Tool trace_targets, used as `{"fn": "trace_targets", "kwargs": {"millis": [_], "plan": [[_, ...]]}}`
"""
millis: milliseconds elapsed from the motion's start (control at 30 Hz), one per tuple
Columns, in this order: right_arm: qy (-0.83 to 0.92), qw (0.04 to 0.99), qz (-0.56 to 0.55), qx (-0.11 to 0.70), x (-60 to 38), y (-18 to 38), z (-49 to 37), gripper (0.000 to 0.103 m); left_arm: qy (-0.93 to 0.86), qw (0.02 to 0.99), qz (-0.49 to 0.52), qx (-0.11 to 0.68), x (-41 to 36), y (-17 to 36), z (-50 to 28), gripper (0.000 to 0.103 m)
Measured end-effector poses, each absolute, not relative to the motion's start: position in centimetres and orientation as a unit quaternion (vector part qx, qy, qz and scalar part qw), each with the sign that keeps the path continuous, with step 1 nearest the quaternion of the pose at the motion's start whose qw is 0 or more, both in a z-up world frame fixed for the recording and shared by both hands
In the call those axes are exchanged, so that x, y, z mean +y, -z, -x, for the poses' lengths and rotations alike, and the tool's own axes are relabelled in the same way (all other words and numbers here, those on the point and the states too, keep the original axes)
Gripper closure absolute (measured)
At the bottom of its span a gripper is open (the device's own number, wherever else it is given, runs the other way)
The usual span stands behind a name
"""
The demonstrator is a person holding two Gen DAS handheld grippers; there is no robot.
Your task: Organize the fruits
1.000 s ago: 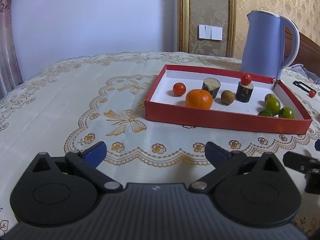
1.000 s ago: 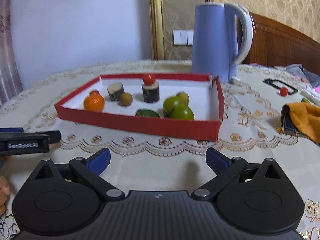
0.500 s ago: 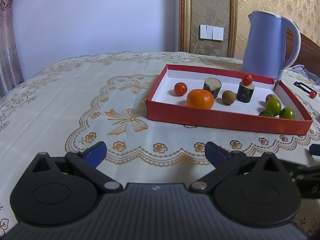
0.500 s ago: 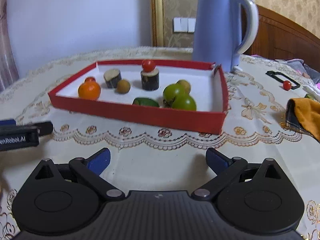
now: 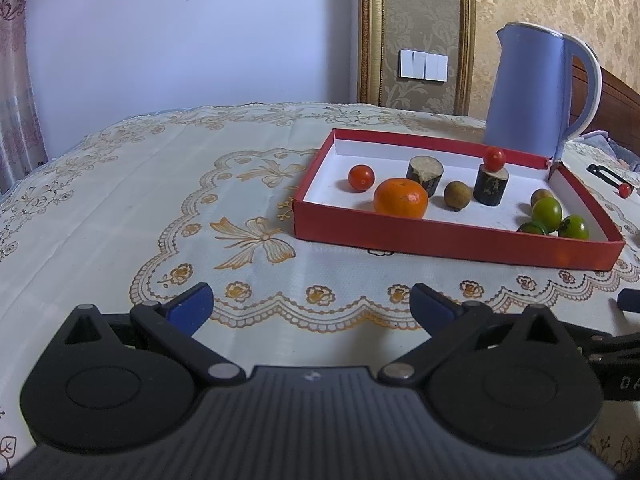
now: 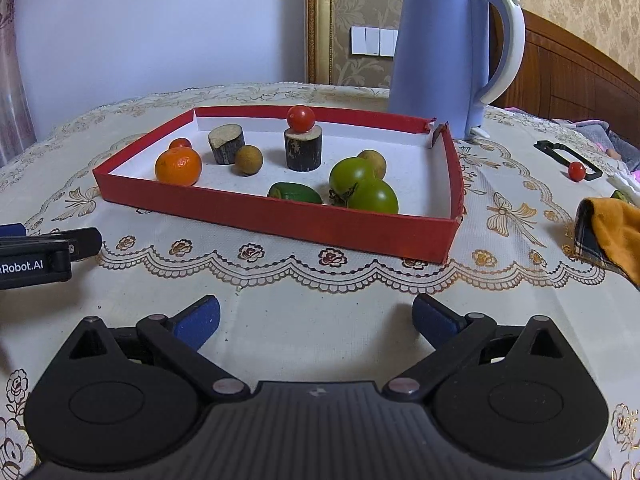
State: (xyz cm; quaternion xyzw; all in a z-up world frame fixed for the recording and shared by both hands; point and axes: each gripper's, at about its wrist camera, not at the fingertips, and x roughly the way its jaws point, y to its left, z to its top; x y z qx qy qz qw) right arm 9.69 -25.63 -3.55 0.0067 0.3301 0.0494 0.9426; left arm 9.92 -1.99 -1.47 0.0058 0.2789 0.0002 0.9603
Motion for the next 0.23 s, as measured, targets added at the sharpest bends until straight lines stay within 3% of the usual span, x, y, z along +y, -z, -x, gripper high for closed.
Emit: {"fn": "trace_targets", "kwargs": {"millis": [233], "plan": [[-0.049,0.943,-0.007,0.330,-25.63,3.54,-9.71,0.000,0.000,0.960,0.003,0.278,-1.63,1.45,-9.83,0.000]]}}
